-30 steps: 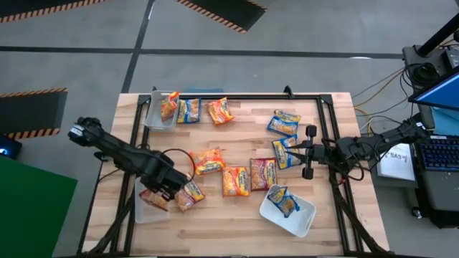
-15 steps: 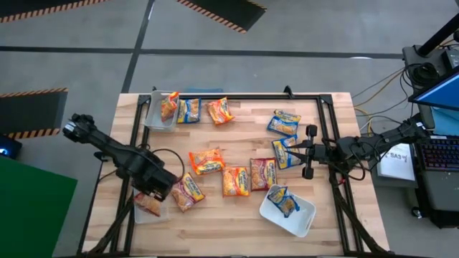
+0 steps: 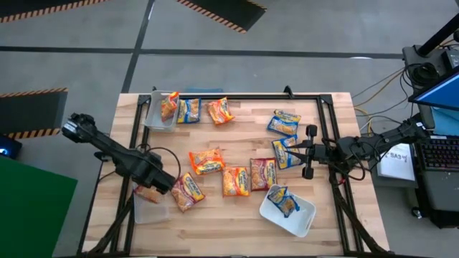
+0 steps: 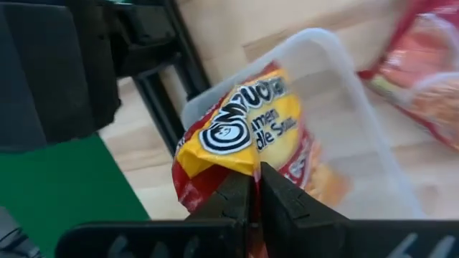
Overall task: Sort Maruchan noodles
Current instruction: Put the red noodle pack into the transparent bin, then put the orange noodle pack into the gray bin
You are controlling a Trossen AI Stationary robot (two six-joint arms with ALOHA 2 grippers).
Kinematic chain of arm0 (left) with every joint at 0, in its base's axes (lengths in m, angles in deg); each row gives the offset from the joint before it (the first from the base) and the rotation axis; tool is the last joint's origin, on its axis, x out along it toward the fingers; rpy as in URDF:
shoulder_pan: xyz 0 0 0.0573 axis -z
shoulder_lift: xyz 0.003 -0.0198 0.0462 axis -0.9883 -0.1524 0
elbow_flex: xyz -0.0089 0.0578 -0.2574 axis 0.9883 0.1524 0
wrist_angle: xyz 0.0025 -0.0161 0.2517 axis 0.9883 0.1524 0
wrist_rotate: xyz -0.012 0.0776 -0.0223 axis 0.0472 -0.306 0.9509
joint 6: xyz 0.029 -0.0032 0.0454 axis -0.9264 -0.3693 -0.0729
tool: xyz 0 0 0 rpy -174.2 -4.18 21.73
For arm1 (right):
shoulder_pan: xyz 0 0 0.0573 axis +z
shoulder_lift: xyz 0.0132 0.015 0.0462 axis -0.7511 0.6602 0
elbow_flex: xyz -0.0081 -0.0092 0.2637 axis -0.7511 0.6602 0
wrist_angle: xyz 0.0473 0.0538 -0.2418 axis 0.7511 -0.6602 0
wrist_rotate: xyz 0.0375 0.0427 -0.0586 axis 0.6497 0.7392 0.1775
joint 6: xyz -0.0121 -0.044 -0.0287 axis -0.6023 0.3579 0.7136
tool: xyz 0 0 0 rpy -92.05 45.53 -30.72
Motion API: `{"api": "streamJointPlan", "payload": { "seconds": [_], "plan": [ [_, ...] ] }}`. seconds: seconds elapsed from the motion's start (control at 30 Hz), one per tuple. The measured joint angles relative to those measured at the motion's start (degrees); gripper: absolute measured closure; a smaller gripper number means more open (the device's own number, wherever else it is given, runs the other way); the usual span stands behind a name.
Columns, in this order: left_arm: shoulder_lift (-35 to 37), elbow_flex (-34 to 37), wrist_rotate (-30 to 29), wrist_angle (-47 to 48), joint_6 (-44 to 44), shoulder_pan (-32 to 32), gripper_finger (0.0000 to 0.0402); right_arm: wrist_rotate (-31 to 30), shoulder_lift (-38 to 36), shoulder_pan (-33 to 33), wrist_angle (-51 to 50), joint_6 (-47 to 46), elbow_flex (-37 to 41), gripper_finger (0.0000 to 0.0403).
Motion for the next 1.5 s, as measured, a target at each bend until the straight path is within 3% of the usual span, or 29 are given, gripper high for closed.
{"api": "streamJointPlan", "payload": {
  "seconds": [0.43, 1.1, 1.5],
  "plan": [
    [-9.7, -0.8, -1.7, -4.8, -3.9, -2.5, 0.0396, -0.9, 0.0, 0.0, 0.0, 0.1, 0.0, 0.0360],
    [-22.8, -11.4, -4.0, -8.4, -21.1, -9.1, 0.0282, -0.9, 0.0, 0.0, 0.3, 1.7, 0.0, 0.0360],
    [-23.2, -17.8, -4.2, -1.6, -24.3, -9.7, 0.0246, -0.9, 0.0, 0.0, 0.3, 1.6, 0.0, 0.0360]
  ]
}}
